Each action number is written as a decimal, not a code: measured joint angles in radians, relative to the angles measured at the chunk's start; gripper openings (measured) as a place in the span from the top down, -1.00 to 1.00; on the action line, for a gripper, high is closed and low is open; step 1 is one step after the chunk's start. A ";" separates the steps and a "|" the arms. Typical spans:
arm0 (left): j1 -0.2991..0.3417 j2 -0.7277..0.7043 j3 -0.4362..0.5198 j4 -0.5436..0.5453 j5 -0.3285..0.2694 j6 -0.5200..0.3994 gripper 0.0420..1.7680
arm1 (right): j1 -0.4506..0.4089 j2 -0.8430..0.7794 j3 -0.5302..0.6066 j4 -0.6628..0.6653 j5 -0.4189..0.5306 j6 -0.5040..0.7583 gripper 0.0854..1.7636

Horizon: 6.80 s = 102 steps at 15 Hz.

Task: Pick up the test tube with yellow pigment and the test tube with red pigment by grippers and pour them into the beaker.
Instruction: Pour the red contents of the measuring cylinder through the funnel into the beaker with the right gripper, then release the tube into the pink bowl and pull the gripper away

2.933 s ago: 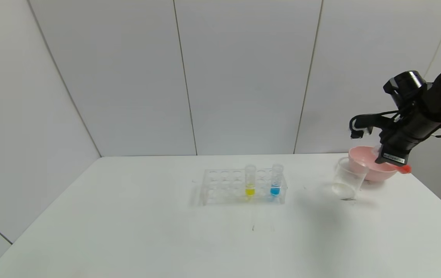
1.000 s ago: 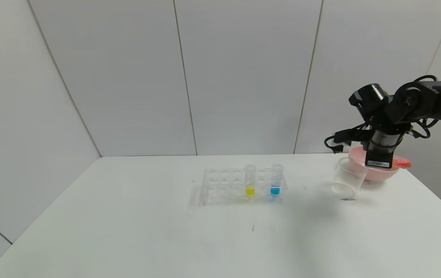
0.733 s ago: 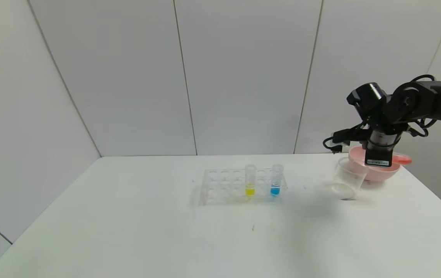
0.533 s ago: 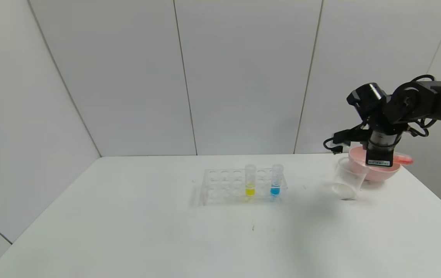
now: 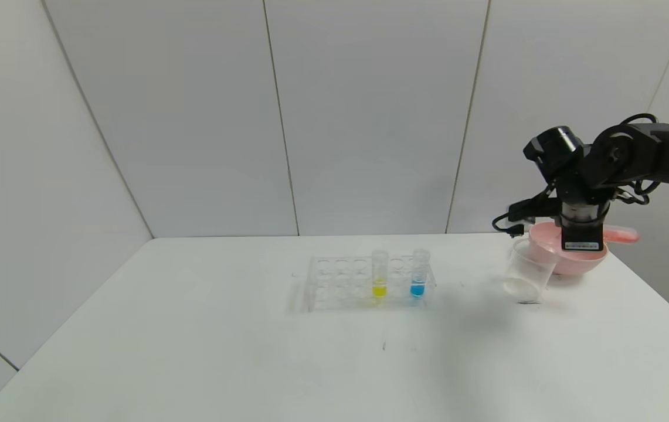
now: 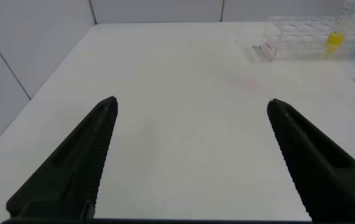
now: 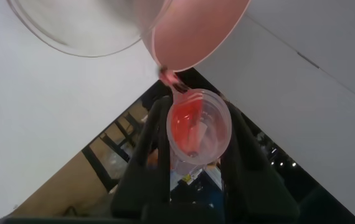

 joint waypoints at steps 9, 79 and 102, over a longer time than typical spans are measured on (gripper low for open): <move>0.000 0.000 0.000 0.000 0.000 0.000 -0.94 | 0.034 0.018 0.000 -0.005 -0.077 -0.022 0.48; 0.000 0.000 0.000 0.000 0.000 0.000 -0.94 | -0.477 -0.042 0.663 -1.322 1.135 0.976 0.48; 0.000 0.000 0.000 0.000 0.000 0.000 -0.94 | -0.452 -0.139 0.695 -1.320 1.054 0.967 -0.76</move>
